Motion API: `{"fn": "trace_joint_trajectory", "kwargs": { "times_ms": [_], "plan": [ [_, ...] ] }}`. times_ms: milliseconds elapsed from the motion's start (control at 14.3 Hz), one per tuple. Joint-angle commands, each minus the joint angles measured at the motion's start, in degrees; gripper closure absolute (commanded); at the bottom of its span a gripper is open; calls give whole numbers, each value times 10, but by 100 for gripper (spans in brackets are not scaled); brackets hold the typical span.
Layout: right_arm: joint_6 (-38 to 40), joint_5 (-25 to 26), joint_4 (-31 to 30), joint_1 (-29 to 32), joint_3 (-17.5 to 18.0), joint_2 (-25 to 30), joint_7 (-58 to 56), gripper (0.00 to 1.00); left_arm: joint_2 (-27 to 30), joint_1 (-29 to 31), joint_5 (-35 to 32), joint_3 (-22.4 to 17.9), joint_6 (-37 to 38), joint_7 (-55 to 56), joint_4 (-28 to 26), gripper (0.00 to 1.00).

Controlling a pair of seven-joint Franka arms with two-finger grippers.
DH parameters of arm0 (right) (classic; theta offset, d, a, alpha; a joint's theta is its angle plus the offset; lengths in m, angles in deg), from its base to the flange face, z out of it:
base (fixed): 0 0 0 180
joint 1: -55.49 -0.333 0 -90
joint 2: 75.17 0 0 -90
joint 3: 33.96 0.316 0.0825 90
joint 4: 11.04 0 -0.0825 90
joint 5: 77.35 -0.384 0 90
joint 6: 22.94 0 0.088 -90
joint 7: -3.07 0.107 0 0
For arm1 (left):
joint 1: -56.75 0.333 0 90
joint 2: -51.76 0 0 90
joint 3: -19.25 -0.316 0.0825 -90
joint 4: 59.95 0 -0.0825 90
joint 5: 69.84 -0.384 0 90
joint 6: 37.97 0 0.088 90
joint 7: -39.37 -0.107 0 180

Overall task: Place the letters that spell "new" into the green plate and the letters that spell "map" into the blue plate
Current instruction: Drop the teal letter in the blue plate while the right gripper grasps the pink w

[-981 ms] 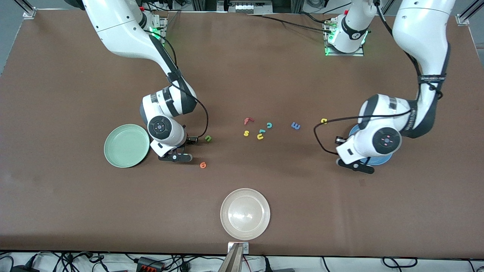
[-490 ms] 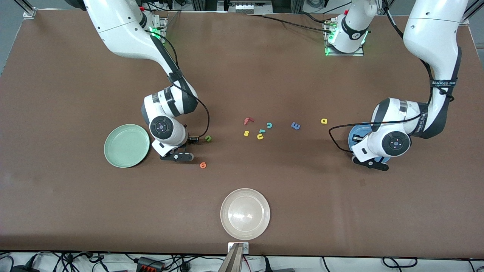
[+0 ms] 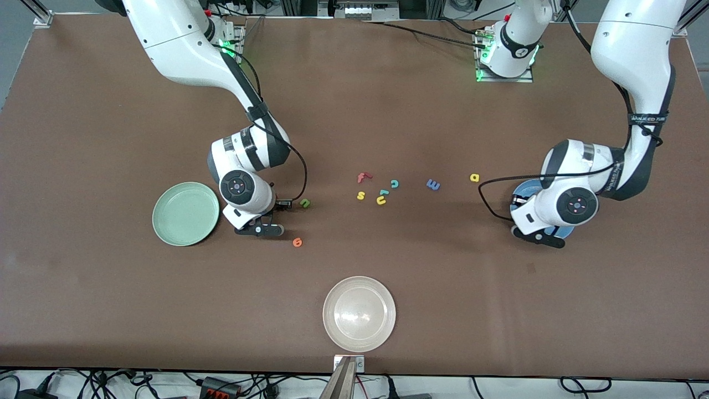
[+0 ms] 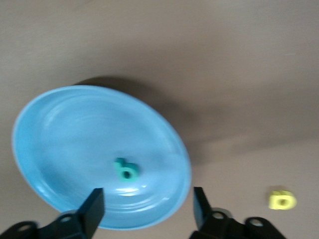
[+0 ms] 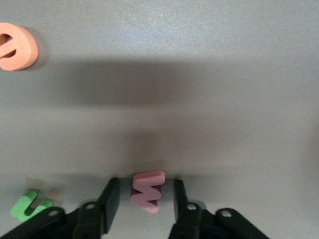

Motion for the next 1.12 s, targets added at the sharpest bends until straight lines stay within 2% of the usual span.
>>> {"fn": "trace_joint_trajectory", "kwargs": {
  "times_ms": [0, 140, 350, 561, 841, 911, 1051],
  "plan": [
    [4, -8, -7, -1, -2, 0, 0, 79, 25, 5, -5, 56, -5, 65, -43, 0],
    [4, -8, -10, 1, -1, 3, -1, 93, 37, 6, -5, 84, -53, 100, -95, 0],
    [41, -7, -3, 17, -8, 36, -10, 95, 75, 7, -5, 85, -146, 103, -190, 0],
    [111, -7, -3, 135, -6, 76, -142, 95, 79, 15, -5, 85, -245, 103, -257, 0],
    [148, 3, -10, 195, -10, 87, -184, 95, 76, 27, -5, 87, -264, 103, -267, 1],
    [148, 3, -10, 202, -9, 82, -184, 95, 73, 28, -5, 87, -267, 99, -267, 10],
    [140, 3, -10, 201, -10, 64, -183, 94, 68, 28, -5, 87, -283, 98, -267, 42]
  ]
}}
